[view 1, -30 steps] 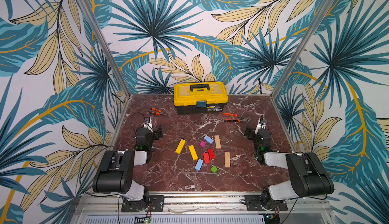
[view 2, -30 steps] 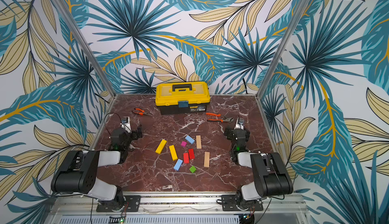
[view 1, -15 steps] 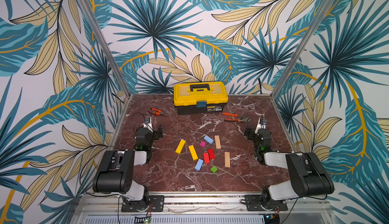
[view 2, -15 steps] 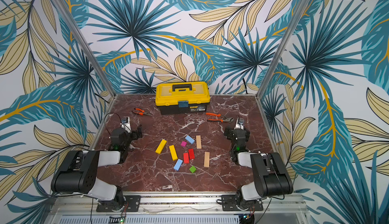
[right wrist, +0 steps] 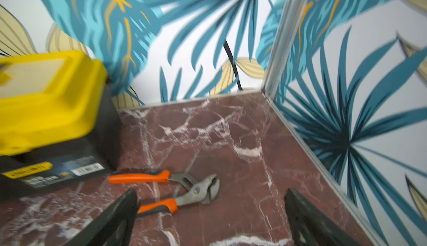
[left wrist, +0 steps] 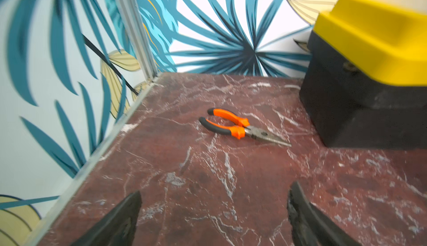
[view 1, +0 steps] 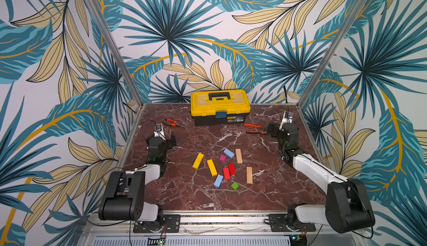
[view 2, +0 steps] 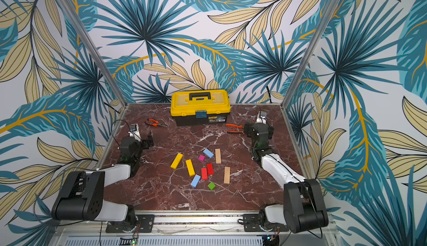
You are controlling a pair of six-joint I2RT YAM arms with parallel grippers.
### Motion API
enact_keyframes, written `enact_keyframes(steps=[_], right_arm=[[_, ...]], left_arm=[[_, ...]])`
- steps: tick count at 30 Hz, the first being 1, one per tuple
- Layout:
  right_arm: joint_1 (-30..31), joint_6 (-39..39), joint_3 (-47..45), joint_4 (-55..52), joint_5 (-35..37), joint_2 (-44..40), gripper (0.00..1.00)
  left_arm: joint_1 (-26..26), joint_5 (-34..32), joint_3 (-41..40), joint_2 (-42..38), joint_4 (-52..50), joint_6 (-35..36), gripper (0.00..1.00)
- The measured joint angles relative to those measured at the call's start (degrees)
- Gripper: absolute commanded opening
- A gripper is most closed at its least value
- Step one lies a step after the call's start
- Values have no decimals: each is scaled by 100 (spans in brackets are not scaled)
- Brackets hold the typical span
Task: Assemble the letter v with building blocks
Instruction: Adjust the building block at the center of the board.
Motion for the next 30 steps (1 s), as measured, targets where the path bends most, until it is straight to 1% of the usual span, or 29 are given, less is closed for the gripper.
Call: enact_keyframes(steps=[2,3,6,9,12,16,19,24,27,30], right_arm=[[404,157,138,-155,37,-310,100],[487,308,192,-280,-20,-446,99],[435,584,472,-723,-463,-715,99],[376,610,903,-1198,-927,-629,100],[389,640,1222,-1659,-1102,-409,99],[424,717,1209,-2197,-1032,-337,99],[463,796,1198,-2535,-846,-337,100],[468,940,1198,-3040,-461,-332,99],[468,1025,1217,-3329,-306,-258,100],[468,1128,1226,-3526,-245,-125,99]], left_arm=[[-192,-160,0,-415,-76,83,99],[-262,-186,0,-595,-92,101,99],[-391,-184,22,-1058,-146,7,100],[-400,-216,197,-1427,-400,-68,99],[-402,-369,772,-1613,-1104,-103,99],[-402,-494,1908,-1408,-2302,-192,99],[-402,-490,2485,-1141,-3123,-295,99],[-404,-452,3032,-662,-4492,-487,99],[-424,-310,3392,-313,-5292,-597,99],[-501,-151,3541,-85,-5770,-715,99]])
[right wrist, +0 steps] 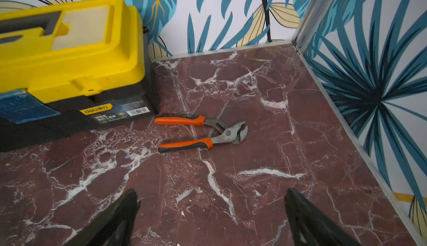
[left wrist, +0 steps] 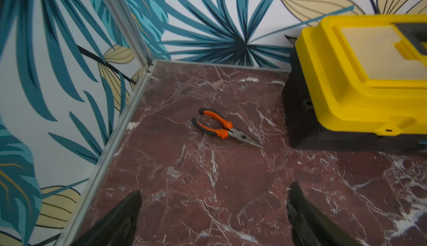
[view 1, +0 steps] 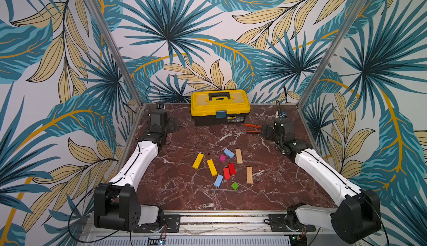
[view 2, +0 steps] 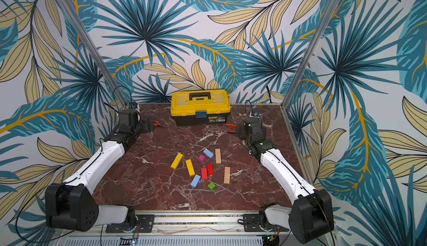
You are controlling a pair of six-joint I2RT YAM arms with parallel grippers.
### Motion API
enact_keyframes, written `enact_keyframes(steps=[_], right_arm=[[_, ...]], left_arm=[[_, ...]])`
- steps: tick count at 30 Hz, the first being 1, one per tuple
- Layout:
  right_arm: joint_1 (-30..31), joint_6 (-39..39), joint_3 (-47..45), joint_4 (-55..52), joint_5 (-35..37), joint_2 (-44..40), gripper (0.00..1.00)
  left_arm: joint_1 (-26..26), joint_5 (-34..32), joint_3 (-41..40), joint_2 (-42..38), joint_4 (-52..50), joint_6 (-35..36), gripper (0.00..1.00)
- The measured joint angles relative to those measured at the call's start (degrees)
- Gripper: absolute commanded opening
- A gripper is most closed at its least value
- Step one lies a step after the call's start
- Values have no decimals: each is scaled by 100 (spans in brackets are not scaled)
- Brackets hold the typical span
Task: Assemble the letter v with building blocks
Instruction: Adjust the building block at the center of the board.
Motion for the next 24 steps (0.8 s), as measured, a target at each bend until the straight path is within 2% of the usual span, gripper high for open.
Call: enact_keyframes(steps=[6,14,24], right_arm=[[0,164,0,-332,26,131,99],[0,306,4,-570,57,181,99],[0,428,4,-909,140,208,99]], left_arm=[[-398,7,39,363,-577,-173,99],[-1023,-168,562,1064,-1161,-310,96],[-1659,234,745,1355,-1886,-605,94]])
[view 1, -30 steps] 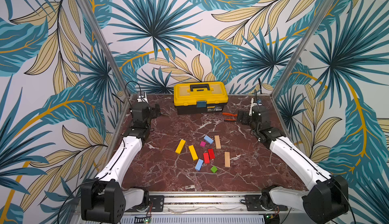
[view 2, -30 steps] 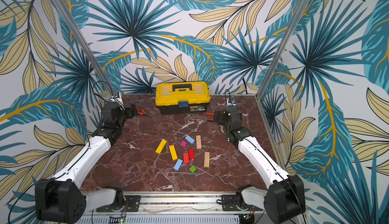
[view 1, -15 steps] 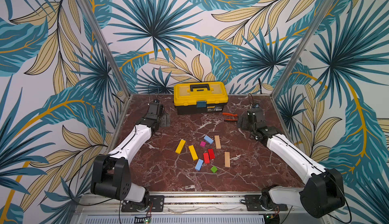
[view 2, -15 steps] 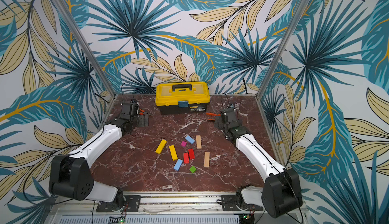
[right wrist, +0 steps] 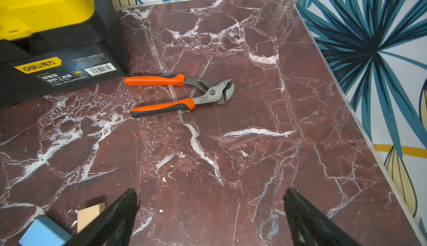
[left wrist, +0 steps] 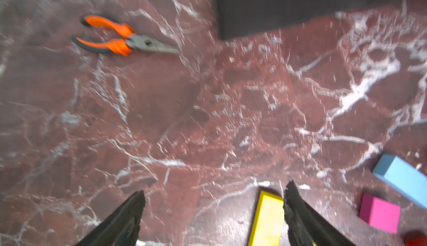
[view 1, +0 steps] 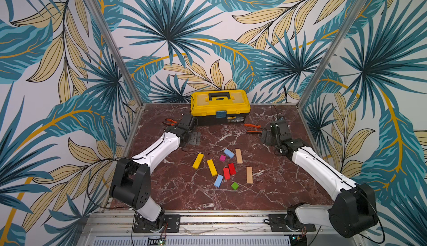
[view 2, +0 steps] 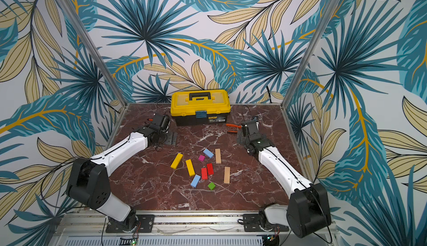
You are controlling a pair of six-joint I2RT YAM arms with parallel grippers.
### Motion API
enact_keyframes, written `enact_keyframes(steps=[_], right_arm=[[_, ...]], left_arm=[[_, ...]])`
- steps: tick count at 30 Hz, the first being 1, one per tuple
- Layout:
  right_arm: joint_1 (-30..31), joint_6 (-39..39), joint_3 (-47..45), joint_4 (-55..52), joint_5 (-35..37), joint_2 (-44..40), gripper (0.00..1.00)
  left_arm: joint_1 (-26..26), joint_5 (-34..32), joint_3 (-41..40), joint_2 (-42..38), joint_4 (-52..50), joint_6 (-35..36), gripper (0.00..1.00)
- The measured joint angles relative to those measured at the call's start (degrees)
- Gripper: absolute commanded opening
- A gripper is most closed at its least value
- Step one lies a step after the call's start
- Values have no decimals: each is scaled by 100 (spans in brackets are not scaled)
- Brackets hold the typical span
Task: Assemble the letter v with building blocks
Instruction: Adjust the building block at the center of the board.
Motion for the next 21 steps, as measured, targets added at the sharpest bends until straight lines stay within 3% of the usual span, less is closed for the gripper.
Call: enact_keyframes(steps=[11,21], right_arm=[[0,109,-7,-280,-2,-2,100],[0,195,-125,-426,-2,-46,99]], left_arm=[[-605,348,-313,302,-330,-304,91],[-767,542,-442,616,-520,-518,87]])
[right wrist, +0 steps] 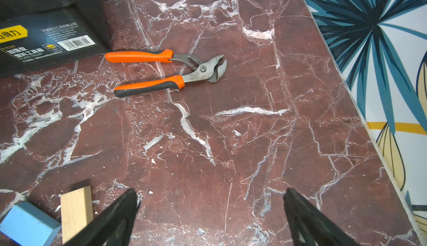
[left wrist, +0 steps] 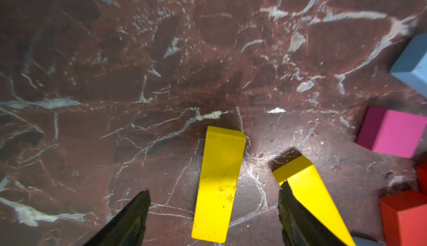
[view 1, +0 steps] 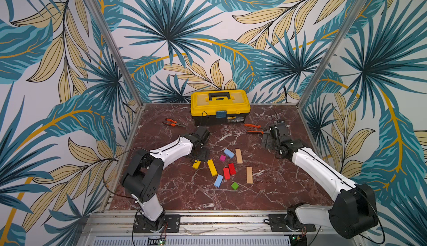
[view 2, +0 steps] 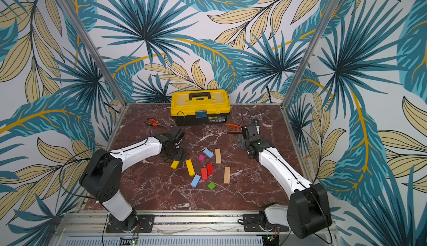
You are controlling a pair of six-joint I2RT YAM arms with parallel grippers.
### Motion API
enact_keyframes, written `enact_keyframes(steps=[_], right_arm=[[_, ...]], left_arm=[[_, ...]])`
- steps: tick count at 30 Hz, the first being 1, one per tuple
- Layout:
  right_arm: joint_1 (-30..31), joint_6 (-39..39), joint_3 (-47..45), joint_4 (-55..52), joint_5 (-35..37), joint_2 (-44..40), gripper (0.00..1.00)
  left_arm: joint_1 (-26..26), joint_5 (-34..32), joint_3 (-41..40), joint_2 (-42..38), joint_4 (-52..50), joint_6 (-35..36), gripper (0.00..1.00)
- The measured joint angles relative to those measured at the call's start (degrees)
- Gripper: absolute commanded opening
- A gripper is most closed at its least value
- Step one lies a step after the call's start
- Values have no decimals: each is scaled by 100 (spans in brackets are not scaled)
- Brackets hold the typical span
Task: Assemble the letter v with building blocks
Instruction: Adjust the building block at the center of the board.
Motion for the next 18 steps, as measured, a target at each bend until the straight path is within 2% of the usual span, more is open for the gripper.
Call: enact_keyframes(steps=[10,18], right_arm=[[0,44,-7,-28,0,-17,100],[0,61,-9,-90,26,-17,99]], left_arm=[[-22,9,-103,118,-94,-90,82],[-22,17,-96,393,-87,-131,69]])
